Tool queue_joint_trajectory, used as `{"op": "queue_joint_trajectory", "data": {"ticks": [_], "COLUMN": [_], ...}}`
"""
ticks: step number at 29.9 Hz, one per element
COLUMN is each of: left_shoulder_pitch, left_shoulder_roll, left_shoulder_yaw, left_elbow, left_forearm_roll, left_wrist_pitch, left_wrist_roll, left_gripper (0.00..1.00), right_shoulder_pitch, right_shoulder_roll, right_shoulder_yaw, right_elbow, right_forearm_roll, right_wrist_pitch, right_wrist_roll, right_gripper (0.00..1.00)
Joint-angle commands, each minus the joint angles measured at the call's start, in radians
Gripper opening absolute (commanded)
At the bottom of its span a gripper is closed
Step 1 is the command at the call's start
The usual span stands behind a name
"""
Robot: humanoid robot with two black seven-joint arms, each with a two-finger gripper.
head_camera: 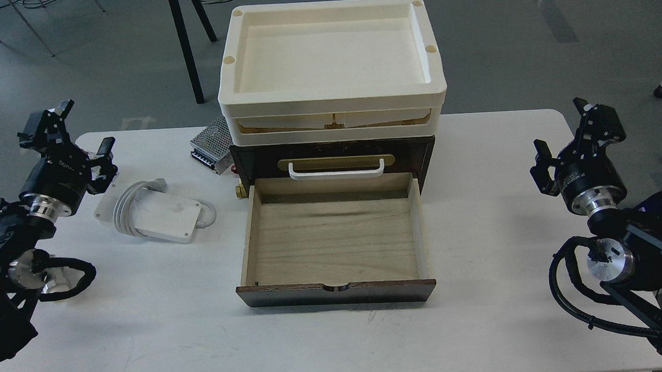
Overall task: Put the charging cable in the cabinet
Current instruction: 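Move the left gripper toward the white charger brick on the table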
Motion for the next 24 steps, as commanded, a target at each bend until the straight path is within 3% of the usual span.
{"op": "queue_joint_trajectory", "data": {"ticks": [1, 11, 17, 20, 24], "left_shoulder_pitch": [-0.001, -0.023, -0.040, -0.069, -0.089], "left_shoulder_roll": [0.000, 0.023, 0.146, 0.152, 0.162], "left_shoulder_yaw": [0.001, -0.008, 0.021, 0.028, 0.028], "left_elbow": [-0.002, 0.003, 0.002, -0.003, -0.009], "left_forearm_roll": [0.003, -0.010, 0.104, 0.205, 0.302], "left_wrist_pitch": [0.000, 0.000, 0.012, 0.082, 0.266], "left_wrist_roll": [0.000, 0.000, 0.000, 0.000, 0.000], "left_gripper": [1.00, 1.00, 1.00, 1.00, 1.00], "right_shoulder_pitch": [0.000, 0.000, 0.000, 0.000, 0.000], "right_shoulder_roll": [0.001, 0.003, 0.003, 0.003, 0.003], "right_shoulder_yaw": [0.000, 0.000, 0.000, 0.000, 0.000], "right_elbow": [0.000, 0.000, 0.000, 0.000, 0.000], "right_forearm_roll": [0.000, 0.000, 0.000, 0.000, 0.000], "right_wrist_pitch": [0.000, 0.000, 0.000, 0.000, 0.000], "right_wrist_roll": [0.000, 0.000, 0.000, 0.000, 0.000], "right_gripper": [0.99, 0.99, 0.99, 0.99, 0.99]}}
